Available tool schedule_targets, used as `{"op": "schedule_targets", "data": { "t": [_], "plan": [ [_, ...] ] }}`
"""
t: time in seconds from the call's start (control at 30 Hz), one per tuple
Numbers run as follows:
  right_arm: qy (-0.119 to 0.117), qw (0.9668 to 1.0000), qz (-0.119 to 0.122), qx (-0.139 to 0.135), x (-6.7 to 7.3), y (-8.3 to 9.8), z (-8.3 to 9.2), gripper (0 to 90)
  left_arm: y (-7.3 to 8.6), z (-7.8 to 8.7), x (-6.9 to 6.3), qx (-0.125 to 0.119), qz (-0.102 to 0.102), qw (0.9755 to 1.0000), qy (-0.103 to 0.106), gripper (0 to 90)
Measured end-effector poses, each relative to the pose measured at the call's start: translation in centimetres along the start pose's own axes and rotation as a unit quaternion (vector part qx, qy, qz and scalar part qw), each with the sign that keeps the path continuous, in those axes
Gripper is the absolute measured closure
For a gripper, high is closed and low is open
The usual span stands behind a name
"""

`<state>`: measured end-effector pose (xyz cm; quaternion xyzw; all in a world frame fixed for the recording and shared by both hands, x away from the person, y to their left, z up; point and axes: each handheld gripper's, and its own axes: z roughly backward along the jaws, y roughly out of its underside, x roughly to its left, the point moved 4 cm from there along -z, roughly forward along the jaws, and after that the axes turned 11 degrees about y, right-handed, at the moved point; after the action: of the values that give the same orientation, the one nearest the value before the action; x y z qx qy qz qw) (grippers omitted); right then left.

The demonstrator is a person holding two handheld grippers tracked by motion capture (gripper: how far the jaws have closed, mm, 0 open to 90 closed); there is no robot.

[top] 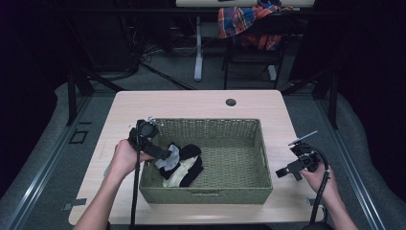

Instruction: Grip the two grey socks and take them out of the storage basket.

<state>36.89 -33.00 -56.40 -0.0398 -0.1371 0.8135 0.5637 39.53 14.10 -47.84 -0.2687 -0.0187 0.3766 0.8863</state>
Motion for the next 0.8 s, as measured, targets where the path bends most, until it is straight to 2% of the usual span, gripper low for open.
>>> {"op": "schedule_targets", "data": {
  "t": [0.1,0.13,0.17,0.2,0.27,0.37,0.4,0.43,0.47,0.5,0.53,0.57,0.67,0.77,0.8],
  "plan": [
    [-0.004,1.0000,-0.001,0.003,0.0,0.0,0.0,3.3,-0.5,-0.5,-0.5,0.007,-0.016,0.9998,0.005,7.5],
    [-0.002,0.9999,0.006,0.009,0.0,0.0,-0.1,3.3,-0.6,-0.7,-0.6,0.010,-0.019,0.9997,0.009,10.3],
    [-0.004,1.0000,-0.006,-0.002,0.1,0.0,-0.2,3.4,-0.7,-0.9,-0.7,0.013,-0.021,0.9996,0.016,12.9],
    [-0.009,0.9999,-0.006,-0.004,0.2,-0.1,-0.2,3.4,-0.8,-1.2,-0.7,0.019,-0.020,0.9995,0.017,16.5],
    [-0.008,0.9997,0.017,0.017,0.0,0.0,-0.1,3.4,-1.0,-1.9,-0.5,0.034,-0.017,0.9993,0.006,20.0],
    [-0.005,1.0000,-0.002,0.001,0.2,0.1,-0.1,3.4,-1.0,-2.6,-0.5,0.046,-0.014,0.9989,0.000,31.8],
    [-0.003,0.9999,0.012,0.011,0.0,0.1,0.1,3.4,-0.9,-2.8,-0.5,0.053,-0.016,0.9985,-0.004,33.5],
    [0.000,0.9997,0.016,0.018,-0.1,0.2,0.3,3.5,-0.9,-2.9,-0.6,0.056,-0.014,0.9984,-0.002,35.9],
    [-0.003,0.9998,-0.017,-0.013,0.2,0.2,-0.1,3.5,-0.9,-3.1,-0.6,0.062,-0.014,0.9980,-0.001,41.9],
    [-0.001,1.0000,-0.007,-0.005,0.1,0.3,0.0,3.5,-0.9,-3.4,-0.6,0.068,-0.011,0.9976,-0.001,44.7],
    [0.001,0.9998,0.015,0.014,-0.2,0.3,0.3,3.5,-0.8,-3.7,-0.6,0.075,-0.010,0.9971,-0.002,46.4],
    [-0.003,1.0000,-0.004,0.000,0.1,0.2,0.0,3.5,-0.8,-3.8,-0.6,0.079,-0.010,0.9968,-0.003,51.1],
    [-0.003,0.9997,0.015,0.016,0.0,0.2,0.1,3.5,-0.6,-4.0,-0.6,0.093,-0.008,0.9955,-0.015,55.5],
    [-0.002,0.9998,0.013,0.014,-0.1,0.1,0.0,3.6,-0.4,-4.4,-0.2,0.102,-0.007,0.9946,-0.019,62.0],
    [0.000,1.0000,0.002,0.007,0.1,0.2,-0.1,3.6,-0.3,-4.6,-0.2,0.104,-0.006,0.9944,-0.019,64.6]
  ]
}}
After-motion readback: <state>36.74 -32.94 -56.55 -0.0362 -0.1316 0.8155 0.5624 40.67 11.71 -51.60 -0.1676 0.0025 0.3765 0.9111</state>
